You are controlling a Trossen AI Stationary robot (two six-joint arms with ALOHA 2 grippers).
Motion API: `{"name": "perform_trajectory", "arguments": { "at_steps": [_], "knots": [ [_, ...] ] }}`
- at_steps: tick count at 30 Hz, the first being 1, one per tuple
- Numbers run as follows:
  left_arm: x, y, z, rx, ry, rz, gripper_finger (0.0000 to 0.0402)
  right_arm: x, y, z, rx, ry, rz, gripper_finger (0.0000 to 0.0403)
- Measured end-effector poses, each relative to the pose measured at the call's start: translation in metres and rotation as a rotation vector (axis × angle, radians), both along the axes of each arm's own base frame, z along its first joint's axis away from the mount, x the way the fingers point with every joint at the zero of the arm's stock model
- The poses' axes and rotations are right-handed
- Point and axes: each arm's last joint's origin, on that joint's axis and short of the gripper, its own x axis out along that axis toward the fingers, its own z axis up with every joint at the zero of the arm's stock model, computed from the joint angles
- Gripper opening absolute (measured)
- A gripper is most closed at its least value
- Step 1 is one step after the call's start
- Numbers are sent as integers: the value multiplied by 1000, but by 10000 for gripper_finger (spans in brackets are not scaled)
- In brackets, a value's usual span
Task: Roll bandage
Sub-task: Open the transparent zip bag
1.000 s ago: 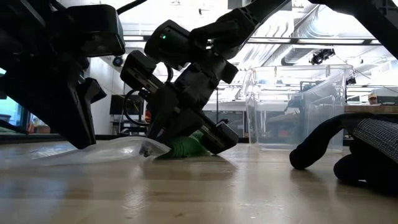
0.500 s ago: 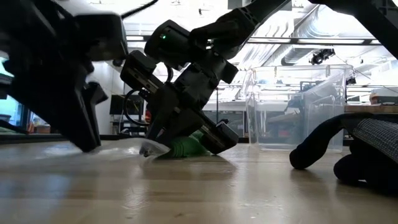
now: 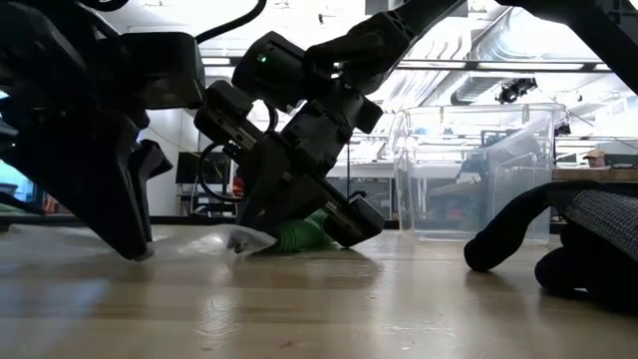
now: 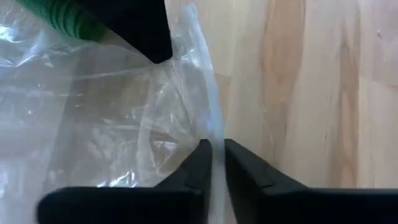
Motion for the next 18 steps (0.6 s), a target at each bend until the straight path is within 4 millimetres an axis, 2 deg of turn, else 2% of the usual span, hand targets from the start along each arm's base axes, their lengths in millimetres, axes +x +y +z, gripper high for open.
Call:
{"name": "perform_trajectory", "arguments": {
  "at_steps": [4,7,14,18],
  "knots": [
    [3,-2,9,7,-17,-53,5,1,-1,0,0,-4,-2,0],
    [4,-2,14,14,-39,-76,15,1,0,0,-1,-4,-2,0],
    [4,0,13,3,-25,-77,40,0,0,0,-4,-1,-1,0],
    [4,-1,13,-10,-19,-90,9,-1,1,0,-12,-1,13,0]
  ]
}}
